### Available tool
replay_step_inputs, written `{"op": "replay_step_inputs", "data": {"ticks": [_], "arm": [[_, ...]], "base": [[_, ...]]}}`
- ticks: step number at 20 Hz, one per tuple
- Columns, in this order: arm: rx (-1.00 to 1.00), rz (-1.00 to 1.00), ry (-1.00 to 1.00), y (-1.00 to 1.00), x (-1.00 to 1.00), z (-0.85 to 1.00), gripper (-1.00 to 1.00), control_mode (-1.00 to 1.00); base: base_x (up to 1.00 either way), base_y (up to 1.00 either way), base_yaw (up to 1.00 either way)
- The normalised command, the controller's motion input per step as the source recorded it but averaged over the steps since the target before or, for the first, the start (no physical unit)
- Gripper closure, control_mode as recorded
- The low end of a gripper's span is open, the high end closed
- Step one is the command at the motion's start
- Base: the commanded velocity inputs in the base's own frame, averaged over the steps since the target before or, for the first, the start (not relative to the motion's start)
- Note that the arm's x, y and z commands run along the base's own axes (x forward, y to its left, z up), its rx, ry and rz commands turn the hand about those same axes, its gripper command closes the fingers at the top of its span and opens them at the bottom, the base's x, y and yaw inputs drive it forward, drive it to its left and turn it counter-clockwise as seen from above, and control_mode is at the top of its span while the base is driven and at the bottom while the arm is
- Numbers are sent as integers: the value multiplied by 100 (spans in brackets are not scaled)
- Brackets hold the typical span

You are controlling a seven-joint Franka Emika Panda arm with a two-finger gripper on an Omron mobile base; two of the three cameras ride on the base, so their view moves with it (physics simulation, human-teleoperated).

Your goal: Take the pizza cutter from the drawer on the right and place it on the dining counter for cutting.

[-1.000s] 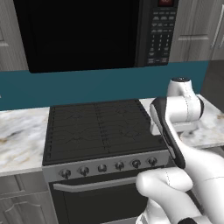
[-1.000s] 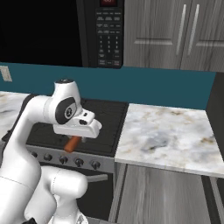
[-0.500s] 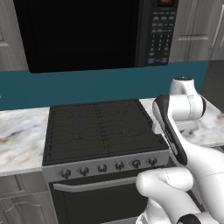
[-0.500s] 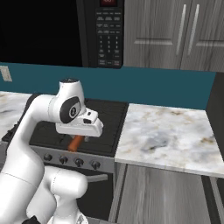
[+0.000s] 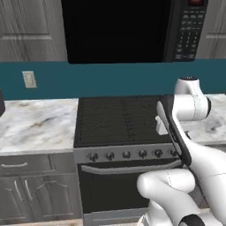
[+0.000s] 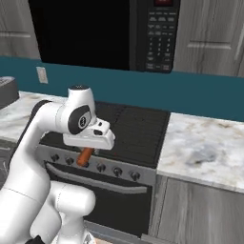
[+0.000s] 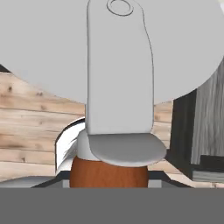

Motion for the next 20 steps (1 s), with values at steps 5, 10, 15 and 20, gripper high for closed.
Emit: {"op": "replay_step_inputs", "data": {"ticks": [5, 10, 15, 20], "arm": [[0, 0, 0, 0, 0, 0, 100, 100], [0, 0, 0, 0, 0, 0, 100, 100], [0, 0, 0, 0, 0, 0, 100, 100], [0, 0, 0, 0, 0, 0, 100, 100]], "base": [[-7, 77, 79], [-2, 65, 89], [-11, 31, 99], [-13, 3, 100]]}}
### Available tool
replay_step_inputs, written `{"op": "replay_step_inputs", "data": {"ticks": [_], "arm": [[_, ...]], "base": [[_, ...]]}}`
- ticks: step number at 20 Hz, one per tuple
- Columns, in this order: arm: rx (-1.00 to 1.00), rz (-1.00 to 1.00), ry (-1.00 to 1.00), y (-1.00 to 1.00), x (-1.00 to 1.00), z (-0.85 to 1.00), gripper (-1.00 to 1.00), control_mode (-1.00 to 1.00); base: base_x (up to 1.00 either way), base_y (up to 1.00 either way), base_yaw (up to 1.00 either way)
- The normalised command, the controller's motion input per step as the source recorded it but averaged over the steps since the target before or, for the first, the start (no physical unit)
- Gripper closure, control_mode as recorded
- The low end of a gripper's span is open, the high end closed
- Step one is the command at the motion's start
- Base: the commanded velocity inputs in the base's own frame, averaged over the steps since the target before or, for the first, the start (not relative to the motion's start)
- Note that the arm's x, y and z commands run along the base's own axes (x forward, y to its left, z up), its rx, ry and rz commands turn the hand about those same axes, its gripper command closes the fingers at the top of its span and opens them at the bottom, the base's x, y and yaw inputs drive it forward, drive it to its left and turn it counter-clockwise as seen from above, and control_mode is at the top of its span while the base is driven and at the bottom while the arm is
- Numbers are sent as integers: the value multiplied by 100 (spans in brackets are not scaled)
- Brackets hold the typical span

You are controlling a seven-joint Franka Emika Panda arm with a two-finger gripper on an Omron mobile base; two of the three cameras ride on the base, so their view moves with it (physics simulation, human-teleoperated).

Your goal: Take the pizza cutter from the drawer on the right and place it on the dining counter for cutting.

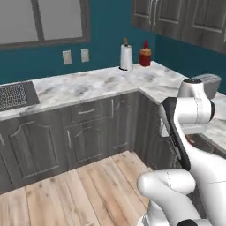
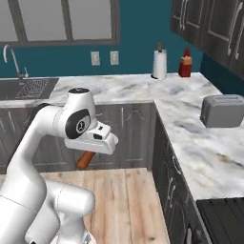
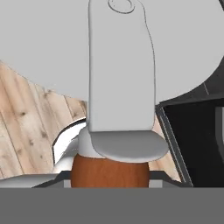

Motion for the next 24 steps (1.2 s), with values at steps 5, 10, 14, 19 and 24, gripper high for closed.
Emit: {"op": "replay_step_inputs", "data": {"ticks": [5, 10, 14, 19, 24], "arm": [[0, 0, 0, 0, 0, 0, 100, 100], [0, 0, 0, 0, 0, 0, 100, 100], [0, 0, 0, 0, 0, 0, 100, 100], [0, 0, 0, 0, 0, 0, 100, 100], [0, 0, 0, 0, 0, 0, 100, 100]], "base": [[-12, 1, 100], [-1, 23, 99], [0, 29, 98], [0, 12, 99], [0, 4, 100]]}}
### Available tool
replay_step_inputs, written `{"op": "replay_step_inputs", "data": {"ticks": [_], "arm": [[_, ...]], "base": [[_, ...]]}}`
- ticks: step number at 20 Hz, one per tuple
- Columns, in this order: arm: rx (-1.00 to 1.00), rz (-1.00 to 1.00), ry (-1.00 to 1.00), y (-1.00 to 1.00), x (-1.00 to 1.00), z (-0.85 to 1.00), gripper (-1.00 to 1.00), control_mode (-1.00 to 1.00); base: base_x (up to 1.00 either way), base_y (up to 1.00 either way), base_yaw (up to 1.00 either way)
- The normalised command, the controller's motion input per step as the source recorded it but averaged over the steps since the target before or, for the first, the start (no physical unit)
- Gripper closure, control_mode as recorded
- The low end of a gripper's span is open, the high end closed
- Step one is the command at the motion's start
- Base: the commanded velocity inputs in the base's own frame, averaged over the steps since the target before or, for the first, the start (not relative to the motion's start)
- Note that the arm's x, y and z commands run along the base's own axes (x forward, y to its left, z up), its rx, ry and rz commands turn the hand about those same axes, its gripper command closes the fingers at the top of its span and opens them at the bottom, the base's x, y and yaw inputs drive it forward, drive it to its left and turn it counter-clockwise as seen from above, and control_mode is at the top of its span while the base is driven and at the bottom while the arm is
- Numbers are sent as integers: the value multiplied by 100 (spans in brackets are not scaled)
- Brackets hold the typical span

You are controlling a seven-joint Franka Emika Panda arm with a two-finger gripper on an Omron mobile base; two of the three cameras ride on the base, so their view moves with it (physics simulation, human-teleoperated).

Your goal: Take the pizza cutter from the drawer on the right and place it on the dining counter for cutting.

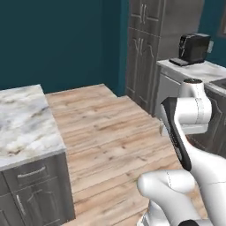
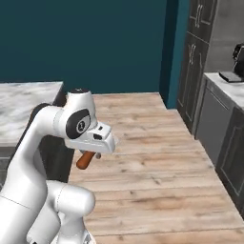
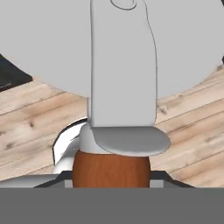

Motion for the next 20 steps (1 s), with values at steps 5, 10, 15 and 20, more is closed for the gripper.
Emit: {"op": "replay_step_inputs", "data": {"ticks": [5, 10, 15, 20], "arm": [[0, 0, 0, 0, 0, 0, 100, 100], [0, 0, 0, 0, 0, 0, 100, 100], [0, 0, 0, 0, 0, 0, 100, 100], [0, 0, 0, 0, 0, 0, 100, 100]], "base": [[5, 0, 99], [46, 0, 80], [83, 1, 47], [74, 0, 32]]}}
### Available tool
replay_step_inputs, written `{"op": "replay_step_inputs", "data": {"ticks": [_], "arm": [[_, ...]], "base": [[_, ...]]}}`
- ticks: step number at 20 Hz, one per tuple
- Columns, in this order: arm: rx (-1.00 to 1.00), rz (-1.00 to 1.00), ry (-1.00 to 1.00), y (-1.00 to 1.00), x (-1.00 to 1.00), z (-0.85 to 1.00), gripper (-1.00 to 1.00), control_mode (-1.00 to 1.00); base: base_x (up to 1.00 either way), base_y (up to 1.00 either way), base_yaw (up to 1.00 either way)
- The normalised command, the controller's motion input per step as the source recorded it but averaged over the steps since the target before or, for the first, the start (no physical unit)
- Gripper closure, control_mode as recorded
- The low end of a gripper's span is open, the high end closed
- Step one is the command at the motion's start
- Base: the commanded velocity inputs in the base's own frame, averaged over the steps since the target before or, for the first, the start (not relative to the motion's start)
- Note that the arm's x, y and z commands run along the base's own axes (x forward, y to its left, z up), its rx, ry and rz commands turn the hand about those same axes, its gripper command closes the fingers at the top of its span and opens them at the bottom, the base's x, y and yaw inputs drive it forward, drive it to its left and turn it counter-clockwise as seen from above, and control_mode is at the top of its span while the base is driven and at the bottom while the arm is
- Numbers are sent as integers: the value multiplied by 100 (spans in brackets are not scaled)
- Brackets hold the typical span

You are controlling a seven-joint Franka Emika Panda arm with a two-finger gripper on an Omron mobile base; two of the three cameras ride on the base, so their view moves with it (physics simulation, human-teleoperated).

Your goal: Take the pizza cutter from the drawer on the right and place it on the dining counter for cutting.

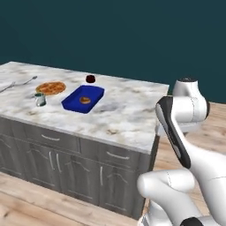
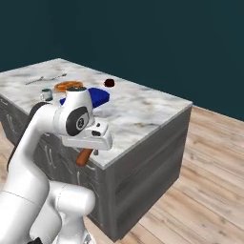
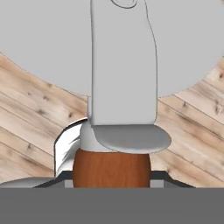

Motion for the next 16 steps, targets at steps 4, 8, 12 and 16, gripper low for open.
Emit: {"op": "replay_step_inputs", "data": {"ticks": [4, 8, 12, 16], "arm": [[0, 0, 0, 0, 0, 0, 100, 100], [0, 0, 0, 0, 0, 0, 100, 100], [0, 0, 0, 0, 0, 0, 100, 100], [0, 0, 0, 0, 0, 0, 100, 100]], "base": [[69, 2, 18], [46, 0, 16], [1, 24, 3], [18, 74, -5]]}}
